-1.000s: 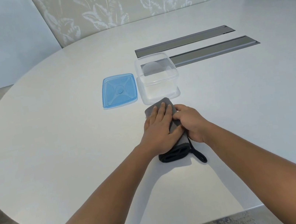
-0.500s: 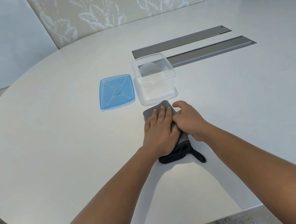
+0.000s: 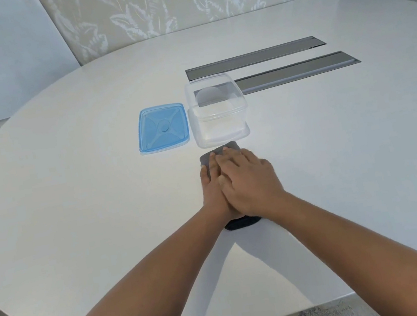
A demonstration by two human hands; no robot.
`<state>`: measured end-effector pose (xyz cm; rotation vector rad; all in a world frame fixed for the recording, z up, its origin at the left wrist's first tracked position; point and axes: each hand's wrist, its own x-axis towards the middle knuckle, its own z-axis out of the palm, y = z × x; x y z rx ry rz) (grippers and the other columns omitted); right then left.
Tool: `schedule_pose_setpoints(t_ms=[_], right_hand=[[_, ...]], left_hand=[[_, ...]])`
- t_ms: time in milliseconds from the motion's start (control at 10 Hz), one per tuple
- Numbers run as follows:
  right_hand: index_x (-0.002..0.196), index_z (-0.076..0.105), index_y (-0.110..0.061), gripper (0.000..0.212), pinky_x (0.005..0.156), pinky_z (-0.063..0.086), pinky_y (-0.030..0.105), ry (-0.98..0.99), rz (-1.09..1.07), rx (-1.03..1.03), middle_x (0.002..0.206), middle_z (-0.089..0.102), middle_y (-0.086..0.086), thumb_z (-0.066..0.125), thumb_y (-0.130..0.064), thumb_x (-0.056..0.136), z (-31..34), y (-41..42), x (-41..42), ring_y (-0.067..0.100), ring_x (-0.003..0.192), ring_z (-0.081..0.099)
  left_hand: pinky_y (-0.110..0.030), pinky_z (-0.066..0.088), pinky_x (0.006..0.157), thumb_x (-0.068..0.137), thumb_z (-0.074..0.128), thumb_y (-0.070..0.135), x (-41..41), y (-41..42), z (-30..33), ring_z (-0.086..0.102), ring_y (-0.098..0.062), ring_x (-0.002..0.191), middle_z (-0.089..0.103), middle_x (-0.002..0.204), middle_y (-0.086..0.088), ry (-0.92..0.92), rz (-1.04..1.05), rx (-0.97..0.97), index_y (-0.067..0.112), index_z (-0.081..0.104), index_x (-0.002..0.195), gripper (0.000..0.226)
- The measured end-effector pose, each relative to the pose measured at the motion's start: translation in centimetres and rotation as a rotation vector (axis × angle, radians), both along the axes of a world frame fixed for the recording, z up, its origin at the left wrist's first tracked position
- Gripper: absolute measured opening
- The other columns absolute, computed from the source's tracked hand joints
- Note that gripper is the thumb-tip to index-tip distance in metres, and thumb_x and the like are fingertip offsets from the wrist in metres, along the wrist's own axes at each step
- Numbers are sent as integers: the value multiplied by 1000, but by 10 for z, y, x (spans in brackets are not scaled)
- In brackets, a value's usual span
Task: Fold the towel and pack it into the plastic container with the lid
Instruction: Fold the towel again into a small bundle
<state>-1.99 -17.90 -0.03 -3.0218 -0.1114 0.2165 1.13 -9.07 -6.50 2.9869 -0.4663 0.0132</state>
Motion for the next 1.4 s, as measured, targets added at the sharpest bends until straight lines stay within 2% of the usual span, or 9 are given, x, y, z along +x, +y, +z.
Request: schedule_pose_setpoints(t_ms=[100,200,400,600,800,900,1100,1300,1400], right_hand=[[159,33,-18,60,123,17,46,-339,-215,1298,168,25,5,38,-42,104,-9,7,9,26,155,18],[159,34,-21,55,123,18,37,-253,-87,880,169,23,1,44,-31,105,-34,-2,2,17,155,17],[164,15,-19,64,124,11,29,-145,-105,830,171,18,-2,29,-47,107,-41,-11,2,12,156,12],[164,9,-13,85,126,12,41,-131,-31,591,172,12,2,11,-67,99,-52,-24,2,15,157,11],[164,3,-12,95,126,1,43,-120,-17,451,173,3,4,0,-75,92,-61,-24,4,16,157,1],[163,1,-11,97,126,1,44,-126,-14,408,173,2,7,1,-77,91,-59,-25,5,19,158,-1],[163,3,-11,107,126,1,48,-158,24,294,173,2,7,-1,-85,86,-60,-23,-5,24,158,0],[163,7,-14,104,125,7,48,-158,39,288,172,4,10,2,-86,88,-60,-23,-3,27,157,7],[164,10,-23,99,125,8,49,-150,53,305,172,4,11,4,-86,88,-59,-25,-3,28,156,9]], left_hand=[[-50,-1,126,100,57,20,0,3,-3,9,-31,157,13,169,-18,-1,-65,-279,-4,14,158,76],[-50,3,126,98,41,51,1,0,-6,-2,-29,157,-4,171,-6,-63,-8,39,18,-10,162,89],[-49,3,124,99,41,54,11,9,5,-8,-26,157,-7,172,5,111,-40,-142,40,-6,161,79],[-51,27,105,97,36,55,26,19,16,18,-30,145,-4,172,6,4,-155,52,35,3,161,75],[-51,15,112,98,24,59,40,20,12,8,-33,150,2,171,12,22,-154,100,32,1,162,73],[-49,-3,121,101,15,58,43,21,8,-11,-28,156,-3,171,14,54,-174,24,34,1,162,68],[-40,-3,122,100,11,54,49,20,2,5,-17,156,13,169,20,126,-81,-219,44,17,160,61],[-46,-6,126,106,20,47,56,18,2,-13,-19,157,4,171,11,210,-31,-238,48,15,159,53],[-51,-2,126,106,39,26,56,24,16,-17,-24,156,-4,172,4,391,95,-593,45,26,158,57]])
